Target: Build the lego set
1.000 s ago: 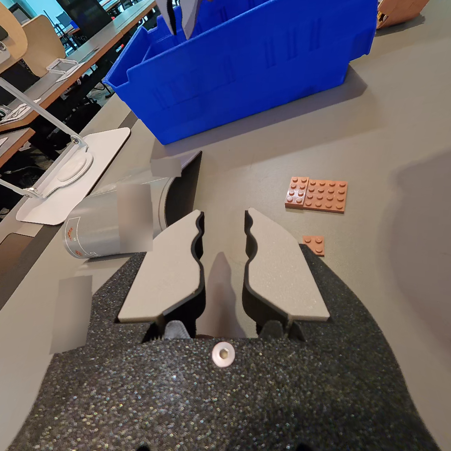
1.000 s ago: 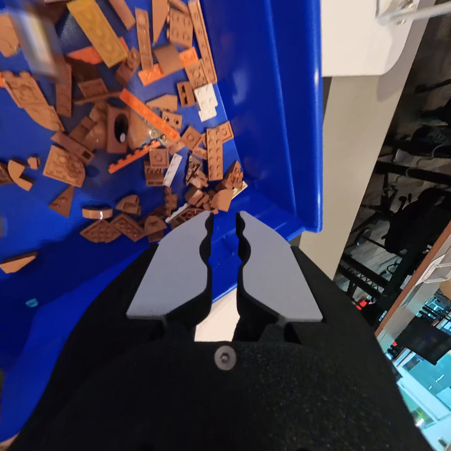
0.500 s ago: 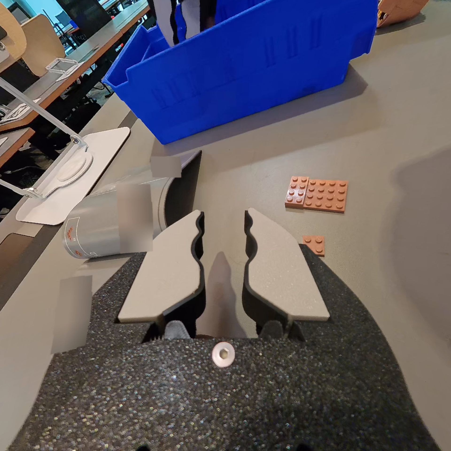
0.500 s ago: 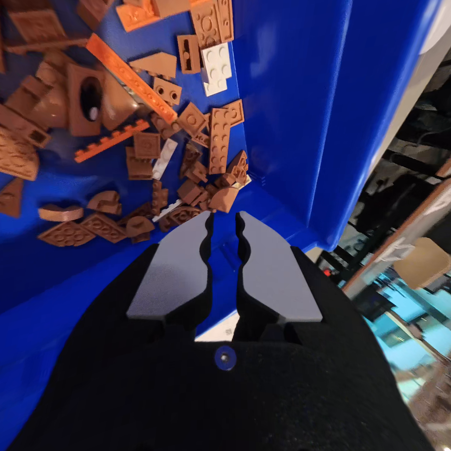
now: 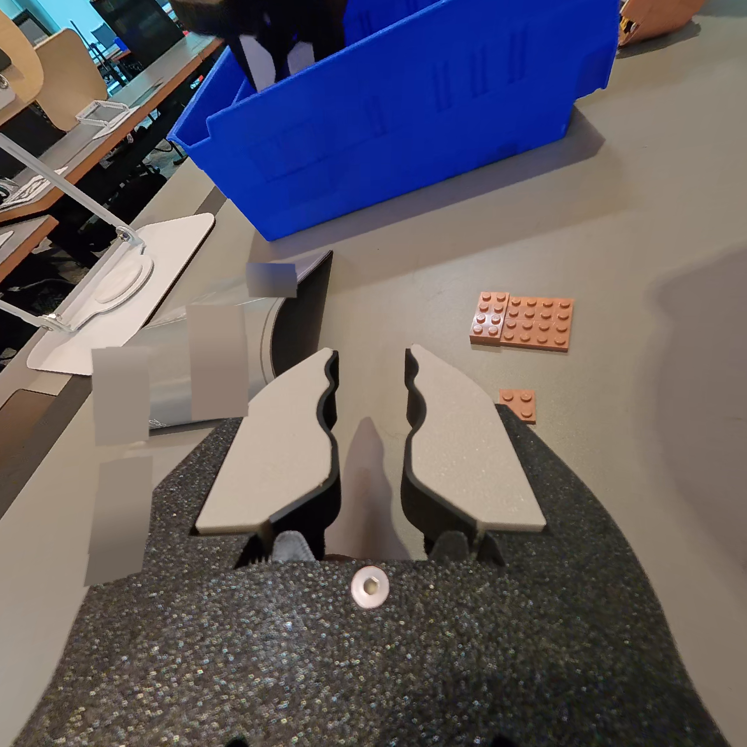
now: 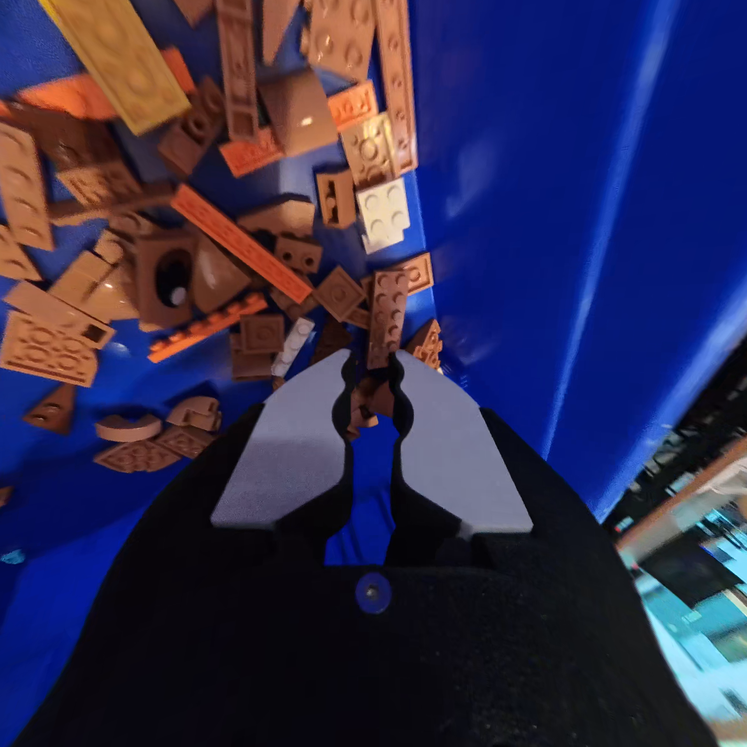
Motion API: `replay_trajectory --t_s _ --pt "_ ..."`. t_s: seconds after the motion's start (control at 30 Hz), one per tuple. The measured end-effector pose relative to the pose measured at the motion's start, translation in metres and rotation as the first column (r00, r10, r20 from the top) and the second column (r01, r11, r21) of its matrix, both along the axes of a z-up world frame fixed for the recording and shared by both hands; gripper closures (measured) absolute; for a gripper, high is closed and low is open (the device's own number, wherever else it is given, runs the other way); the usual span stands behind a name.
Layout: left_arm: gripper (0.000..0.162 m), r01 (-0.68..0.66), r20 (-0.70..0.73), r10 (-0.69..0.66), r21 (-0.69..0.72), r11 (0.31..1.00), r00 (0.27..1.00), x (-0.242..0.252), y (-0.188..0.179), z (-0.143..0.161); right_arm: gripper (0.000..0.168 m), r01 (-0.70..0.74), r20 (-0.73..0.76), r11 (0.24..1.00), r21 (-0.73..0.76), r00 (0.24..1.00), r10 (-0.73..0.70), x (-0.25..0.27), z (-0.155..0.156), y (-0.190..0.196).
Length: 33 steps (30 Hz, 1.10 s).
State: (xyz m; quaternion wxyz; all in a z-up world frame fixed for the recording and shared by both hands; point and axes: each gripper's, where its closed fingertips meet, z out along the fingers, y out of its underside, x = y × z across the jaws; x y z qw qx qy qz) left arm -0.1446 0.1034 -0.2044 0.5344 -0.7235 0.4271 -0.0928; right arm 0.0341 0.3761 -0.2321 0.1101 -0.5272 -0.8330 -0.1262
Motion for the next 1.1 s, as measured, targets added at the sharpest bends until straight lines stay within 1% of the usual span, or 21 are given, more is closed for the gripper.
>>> replay_trajectory --t_s 0.07,0.1,0.13,0.2,0.3,0.33,0.4,0.53,0.57,0.67,0.7,0.77,0.8,0.83,0.9,0.97,1.1 --pt "0.131 -0.001 0.001 0.001 0.0 1.0 1.0 0.0 0.0 0.0 0.153 0.018 -0.089 0.999 -0.036 0.996 -0.022 -0.007 0.016 -0.002" --pt "0.131 0.0 0.001 0.0 -0.001 1.0 1.0 0.0 0.0 0.0 0.153 0.029 -0.118 0.999 -0.03 0.992 -0.032 -0.007 0.025 0.001" --pt "0.131 -0.001 0.001 0.001 -0.002 1.0 1.0 0.0 0.0 0.0 0.153 0.038 -0.126 0.999 -0.003 0.991 -0.038 -0.004 0.034 0.006" --pt "0.131 -0.001 0.001 0.001 -0.003 1.0 1.0 0.0 0.0 0.0 0.153 0.052 -0.085 0.995 0.081 0.995 -0.045 0.009 0.044 0.019" --pt "0.131 -0.001 0.0 0.001 -0.003 1.0 1.0 0.0 0.0 0.0 0.152 0.029 0.044 0.989 0.146 0.998 -0.036 0.03 0.036 0.023" --pt "0.131 -0.001 0.0 0.001 -0.002 1.0 1.0 0.0 0.0 0.0 0.144 -0.008 0.084 0.982 0.19 0.996 -0.008 0.033 0.033 0.024" --pt "0.131 -0.001 -0.001 0.001 -0.001 1.0 1.0 0.0 0.0 0.0 0.141 -0.082 0.182 0.971 0.225 0.982 0.04 0.038 0.027 0.02" --pt "0.131 0.0 0.0 0.0 0.001 1.0 1.0 0.0 0.0 0.0 0.143 -0.146 0.296 0.977 0.153 0.951 0.095 0.041 0.006 0.003" --pt "0.131 0.0 0.0 0.0 0.001 1.0 1.0 0.0 0.0 0.0 0.148 -0.162 0.31 0.977 0.138 0.944 0.112 0.04 0.002 0.0" --pt "0.131 0.001 0.001 -0.001 0.0 1.0 1.0 0.0 0.0 0.0 0.136 -0.167 0.329 0.979 0.12 0.937 0.12 0.039 -0.004 -0.001" --pt "0.131 0.0 0.002 0.0 -0.001 1.0 1.0 0.0 0.0 0.0 0.134 -0.162 0.311 0.982 0.098 0.942 0.124 0.035 -0.006 -0.002" --pt "0.131 0.0 0.0 0.0 -0.001 1.0 1.0 0.0 0.0 0.0 0.141 -0.126 0.224 0.992 -0.006 0.967 0.124 0.023 -0.01 -0.013" --pt "0.131 0.0 0.0 0.0 0.0 1.0 1.0 0.0 0.0 0.0 0.142 -0.114 0.184 0.993 -0.027 0.976 0.118 0.017 -0.01 -0.014" --pt "0.131 0.0 0.001 0.0 0.0 1.0 1.0 0.0 0.0 0.0 0.149 -0.109 0.163 0.993 -0.042 0.98 0.114 0.013 -0.01 -0.015" --pt "0.131 -0.002 0.002 0.002 -0.001 1.0 1.0 0.0 0.0 0.0 0.156 -0.114 0.135 0.992 -0.058 0.983 0.121 0.008 -0.009 -0.016" --pt "0.131 -0.002 0.003 0.002 0.0 1.0 1.0 0.0 0.0 0.0 0.157 -0.122 0.089 0.99 -0.068 0.988 0.128 0.001 -0.006 -0.018" --pt "0.131 -0.002 0.003 0.002 -0.001 1.0 1.0 0.0 0.0 0.0 0.159 -0.112 -0.049 0.992 -0.055 0.993 0.109 -0.015 0.018 -0.013"
